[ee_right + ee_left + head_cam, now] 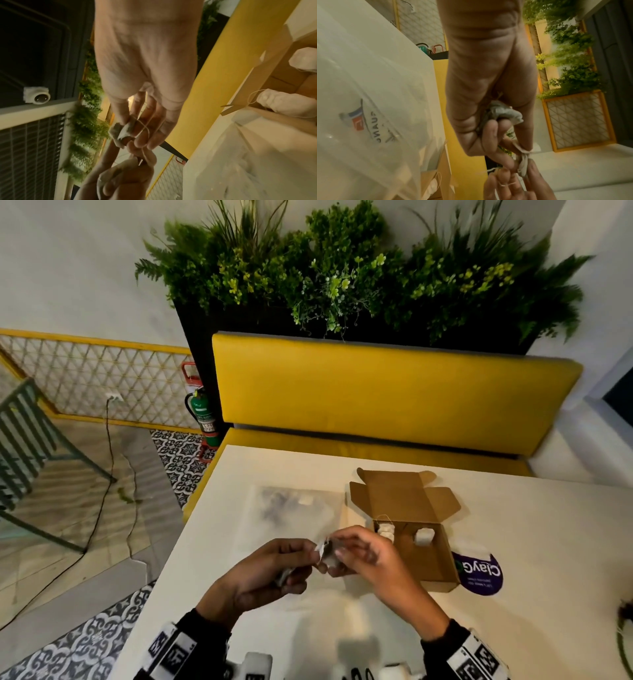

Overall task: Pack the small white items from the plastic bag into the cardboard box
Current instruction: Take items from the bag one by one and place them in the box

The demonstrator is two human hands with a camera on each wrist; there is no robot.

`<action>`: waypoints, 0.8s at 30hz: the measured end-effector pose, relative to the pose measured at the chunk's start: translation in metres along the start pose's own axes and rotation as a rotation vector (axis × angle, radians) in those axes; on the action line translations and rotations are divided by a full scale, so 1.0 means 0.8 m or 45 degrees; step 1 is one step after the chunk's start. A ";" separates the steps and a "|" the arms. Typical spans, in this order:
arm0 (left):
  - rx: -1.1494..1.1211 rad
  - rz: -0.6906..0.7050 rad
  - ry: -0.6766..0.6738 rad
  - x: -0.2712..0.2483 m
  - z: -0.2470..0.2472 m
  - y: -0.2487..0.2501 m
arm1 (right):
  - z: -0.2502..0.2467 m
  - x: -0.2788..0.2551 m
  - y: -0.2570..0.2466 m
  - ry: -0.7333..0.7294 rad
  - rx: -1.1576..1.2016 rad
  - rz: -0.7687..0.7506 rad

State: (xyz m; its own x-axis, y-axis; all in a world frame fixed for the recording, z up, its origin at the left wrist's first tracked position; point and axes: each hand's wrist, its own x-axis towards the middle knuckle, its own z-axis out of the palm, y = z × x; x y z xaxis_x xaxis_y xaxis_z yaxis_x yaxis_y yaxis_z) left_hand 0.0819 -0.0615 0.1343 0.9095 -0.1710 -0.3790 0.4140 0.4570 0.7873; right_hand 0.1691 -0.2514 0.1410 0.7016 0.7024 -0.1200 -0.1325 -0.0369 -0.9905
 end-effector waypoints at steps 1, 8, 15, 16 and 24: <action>0.004 0.013 0.013 0.003 0.006 0.001 | -0.005 0.000 0.002 0.062 0.054 0.032; 0.564 0.365 0.268 0.025 0.056 0.014 | -0.040 -0.006 0.013 0.312 0.232 0.126; 0.719 0.495 0.470 0.055 0.088 0.022 | -0.058 -0.013 0.022 0.318 0.370 0.121; 0.725 0.486 0.472 0.057 0.091 0.023 | -0.060 -0.014 0.025 0.321 0.389 0.126; 0.739 0.423 0.468 0.076 0.110 0.028 | -0.074 -0.015 0.035 0.331 0.635 0.126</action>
State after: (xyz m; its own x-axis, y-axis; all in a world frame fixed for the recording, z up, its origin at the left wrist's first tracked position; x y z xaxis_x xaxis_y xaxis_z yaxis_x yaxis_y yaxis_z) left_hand 0.1498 -0.1387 0.1715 0.9605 0.2435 -0.1350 0.1671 -0.1161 0.9791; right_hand 0.1988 -0.3028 0.1105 0.8099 0.5125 -0.2853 -0.4764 0.2908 -0.8298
